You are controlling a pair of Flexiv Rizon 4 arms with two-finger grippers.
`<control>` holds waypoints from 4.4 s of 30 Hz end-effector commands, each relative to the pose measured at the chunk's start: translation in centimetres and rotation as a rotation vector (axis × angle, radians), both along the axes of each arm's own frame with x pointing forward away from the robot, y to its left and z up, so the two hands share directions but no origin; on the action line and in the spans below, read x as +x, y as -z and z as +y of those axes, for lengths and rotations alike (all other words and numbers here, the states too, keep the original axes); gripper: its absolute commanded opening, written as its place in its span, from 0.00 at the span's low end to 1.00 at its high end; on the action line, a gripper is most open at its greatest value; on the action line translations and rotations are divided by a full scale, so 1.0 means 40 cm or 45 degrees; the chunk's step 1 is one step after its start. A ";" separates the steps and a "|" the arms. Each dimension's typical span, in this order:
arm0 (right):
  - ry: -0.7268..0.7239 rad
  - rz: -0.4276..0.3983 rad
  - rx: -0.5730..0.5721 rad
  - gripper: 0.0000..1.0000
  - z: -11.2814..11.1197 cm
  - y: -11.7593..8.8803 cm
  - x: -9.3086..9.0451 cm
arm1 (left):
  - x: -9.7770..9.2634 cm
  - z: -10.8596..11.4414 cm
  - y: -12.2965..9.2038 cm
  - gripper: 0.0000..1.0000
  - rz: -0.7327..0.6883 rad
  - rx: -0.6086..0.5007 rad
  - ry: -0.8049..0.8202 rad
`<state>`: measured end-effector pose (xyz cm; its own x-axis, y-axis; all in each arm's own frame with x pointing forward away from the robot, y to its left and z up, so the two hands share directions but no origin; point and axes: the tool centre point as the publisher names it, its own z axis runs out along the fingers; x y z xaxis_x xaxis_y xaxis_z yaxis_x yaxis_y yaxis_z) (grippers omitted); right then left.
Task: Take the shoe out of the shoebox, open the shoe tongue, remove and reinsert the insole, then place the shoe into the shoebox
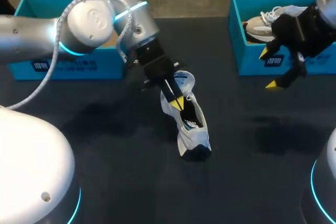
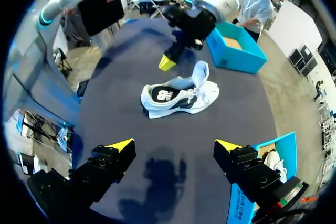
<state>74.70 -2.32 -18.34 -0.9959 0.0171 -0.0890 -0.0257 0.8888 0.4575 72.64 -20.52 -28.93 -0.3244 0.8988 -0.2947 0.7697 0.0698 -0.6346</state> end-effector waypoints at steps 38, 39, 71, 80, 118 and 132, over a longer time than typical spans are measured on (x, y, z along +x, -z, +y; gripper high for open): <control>-0.011 0.028 -0.063 1.00 -0.084 -0.130 0.011 | 0.057 -0.063 0.095 0.00 -0.145 0.412 0.252; -0.011 0.028 -0.063 1.00 -0.084 -0.130 0.011 | 0.052 -0.066 0.103 0.00 -0.153 0.423 0.259; -0.011 0.028 -0.063 1.00 -0.084 -0.130 0.011 | -0.021 -0.080 0.228 0.00 -0.248 0.468 0.239; -0.011 0.028 -0.063 1.00 -0.084 -0.130 0.011 | -0.014 -0.076 0.262 0.00 -0.246 0.485 0.216; -0.011 0.028 -0.063 1.00 -0.084 -0.130 0.011 | -0.029 -0.079 0.284 0.00 -0.231 0.473 0.215; -0.011 0.028 -0.063 1.00 -0.084 -0.130 0.011 | -0.006 -0.084 0.223 0.00 -0.396 0.546 0.195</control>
<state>74.89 -5.73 -13.14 -0.9974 0.0062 -0.0715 -0.0241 0.9091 0.4159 72.66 -24.20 -39.69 -0.1316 0.9905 0.0396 0.9241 0.1371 -0.3567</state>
